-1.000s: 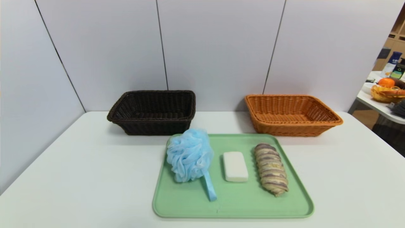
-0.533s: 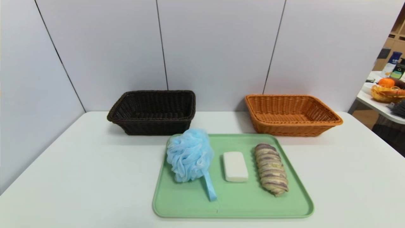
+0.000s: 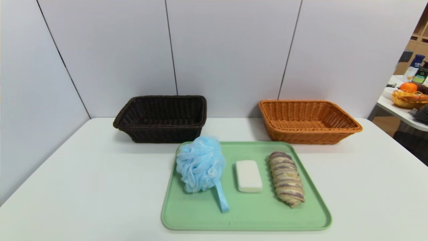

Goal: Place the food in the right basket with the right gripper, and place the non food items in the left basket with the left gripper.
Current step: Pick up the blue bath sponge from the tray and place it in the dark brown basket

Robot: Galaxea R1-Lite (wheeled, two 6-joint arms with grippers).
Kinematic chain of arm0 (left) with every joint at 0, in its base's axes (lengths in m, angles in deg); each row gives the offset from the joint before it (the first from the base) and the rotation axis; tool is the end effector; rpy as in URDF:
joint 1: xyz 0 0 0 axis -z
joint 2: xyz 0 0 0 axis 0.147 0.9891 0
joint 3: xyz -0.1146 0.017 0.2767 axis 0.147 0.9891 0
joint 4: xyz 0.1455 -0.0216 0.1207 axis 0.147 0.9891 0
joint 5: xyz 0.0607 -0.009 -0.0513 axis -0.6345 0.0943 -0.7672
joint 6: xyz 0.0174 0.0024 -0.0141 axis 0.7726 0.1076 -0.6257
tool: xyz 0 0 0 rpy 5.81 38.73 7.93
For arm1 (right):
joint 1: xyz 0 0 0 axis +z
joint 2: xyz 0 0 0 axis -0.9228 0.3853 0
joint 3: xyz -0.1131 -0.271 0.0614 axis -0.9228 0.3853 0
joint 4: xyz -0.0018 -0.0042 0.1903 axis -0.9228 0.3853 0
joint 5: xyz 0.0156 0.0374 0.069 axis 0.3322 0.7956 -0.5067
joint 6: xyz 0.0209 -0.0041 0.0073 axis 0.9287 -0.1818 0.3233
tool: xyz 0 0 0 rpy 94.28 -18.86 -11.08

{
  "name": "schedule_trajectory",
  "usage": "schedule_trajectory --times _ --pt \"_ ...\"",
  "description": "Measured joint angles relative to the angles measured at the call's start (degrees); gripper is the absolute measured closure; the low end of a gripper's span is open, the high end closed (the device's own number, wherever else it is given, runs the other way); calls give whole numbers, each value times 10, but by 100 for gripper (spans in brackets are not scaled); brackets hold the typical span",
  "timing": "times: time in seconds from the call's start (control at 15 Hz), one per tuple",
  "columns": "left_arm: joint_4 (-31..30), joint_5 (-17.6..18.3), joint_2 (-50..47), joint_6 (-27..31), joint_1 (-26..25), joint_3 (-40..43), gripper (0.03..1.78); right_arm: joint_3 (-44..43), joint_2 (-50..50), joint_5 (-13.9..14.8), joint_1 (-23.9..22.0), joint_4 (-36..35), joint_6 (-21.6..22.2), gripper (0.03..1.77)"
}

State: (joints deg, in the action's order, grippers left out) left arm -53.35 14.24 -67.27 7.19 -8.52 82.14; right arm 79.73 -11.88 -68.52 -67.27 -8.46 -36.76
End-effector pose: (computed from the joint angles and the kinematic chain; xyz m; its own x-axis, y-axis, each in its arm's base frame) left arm -0.0244 -0.0006 0.0764 0.9994 -0.0255 -0.0247 0.0266 0.9987 0.0443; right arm -0.0229 0.0002 0.0760 0.9999 0.0107 0.0029 -0.0107 0.9999 -0.0019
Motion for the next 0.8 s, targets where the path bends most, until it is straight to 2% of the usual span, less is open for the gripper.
schedule_trajectory --times 0.27,0.53,0.67,0.8 --pt "10 7 0 6 0 -26 12 -33 0 -3 0 14 1 10" --pt "86 14 43 3 0 -127 12 -128 15 -18 0 113 -1 10" --pt "121 16 97 2 0 -195 12 -190 52 -17 1 163 -1 10" --pt "181 28 156 3 1 -278 12 -256 108 -11 2 213 -1 10"
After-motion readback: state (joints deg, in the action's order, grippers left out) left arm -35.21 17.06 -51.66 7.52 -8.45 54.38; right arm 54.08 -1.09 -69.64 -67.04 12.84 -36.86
